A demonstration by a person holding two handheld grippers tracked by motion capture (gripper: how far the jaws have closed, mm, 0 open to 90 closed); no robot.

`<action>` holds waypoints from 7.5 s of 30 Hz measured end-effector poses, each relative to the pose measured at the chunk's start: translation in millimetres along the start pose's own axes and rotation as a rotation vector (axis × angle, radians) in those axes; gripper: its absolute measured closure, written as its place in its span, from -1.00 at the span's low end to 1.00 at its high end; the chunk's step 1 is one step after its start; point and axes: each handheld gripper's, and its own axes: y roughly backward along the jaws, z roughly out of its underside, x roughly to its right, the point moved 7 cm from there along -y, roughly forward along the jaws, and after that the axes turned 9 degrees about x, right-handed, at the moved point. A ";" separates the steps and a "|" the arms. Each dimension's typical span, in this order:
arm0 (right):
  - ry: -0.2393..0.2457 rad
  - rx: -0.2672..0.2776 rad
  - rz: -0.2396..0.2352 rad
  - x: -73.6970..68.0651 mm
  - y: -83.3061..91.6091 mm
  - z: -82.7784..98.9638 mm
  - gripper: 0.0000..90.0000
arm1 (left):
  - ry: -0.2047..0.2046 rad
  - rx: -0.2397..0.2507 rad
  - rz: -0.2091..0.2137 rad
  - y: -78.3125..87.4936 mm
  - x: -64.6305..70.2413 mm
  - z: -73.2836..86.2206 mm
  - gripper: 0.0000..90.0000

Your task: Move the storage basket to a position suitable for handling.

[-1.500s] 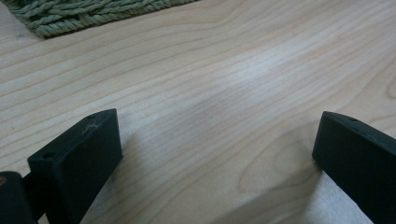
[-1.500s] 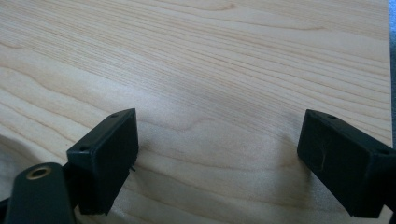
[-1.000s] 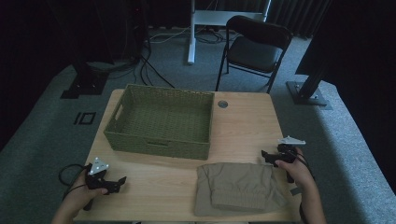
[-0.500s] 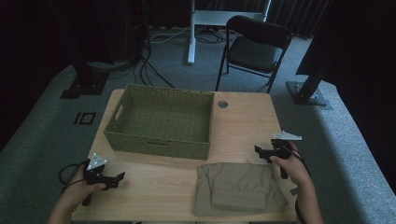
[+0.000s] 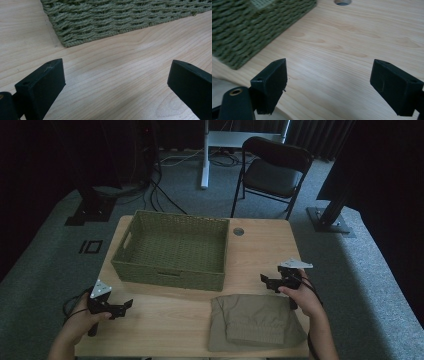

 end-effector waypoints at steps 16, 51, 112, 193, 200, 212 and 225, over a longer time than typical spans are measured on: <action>0.010 0.025 -0.084 -41.2 -10.0 -15.9 -0.69 | 0.016 0.017 -0.008 4.0 -11.2 -17.0 -0.95; 0.033 0.093 -0.114 -105.0 -44.2 -69.3 -0.67 | 0.056 0.121 -0.061 -4.1 -56.7 -112.2 -0.92; -0.007 -0.008 0.073 -133.4 -72.1 -57.3 0.56 | 0.211 0.111 -0.271 -42.9 -53.3 -94.6 0.88; -0.125 -0.010 0.309 -89.0 -113.9 -82.3 0.67 | 0.172 0.150 -0.283 -92.9 -54.7 -112.5 0.68; -0.136 0.003 0.312 -87.0 -113.8 -81.9 0.71 | 0.180 0.146 -0.269 -93.7 -51.7 -113.2 0.77; -0.147 0.009 0.301 -73.6 -109.2 -80.4 0.71 | 0.184 0.142 -0.265 -99.4 -38.6 -116.7 0.79; -0.135 -0.001 0.313 -55.7 -100.0 -77.7 0.71 | 0.179 0.133 -0.257 -109.6 -20.6 -122.9 0.80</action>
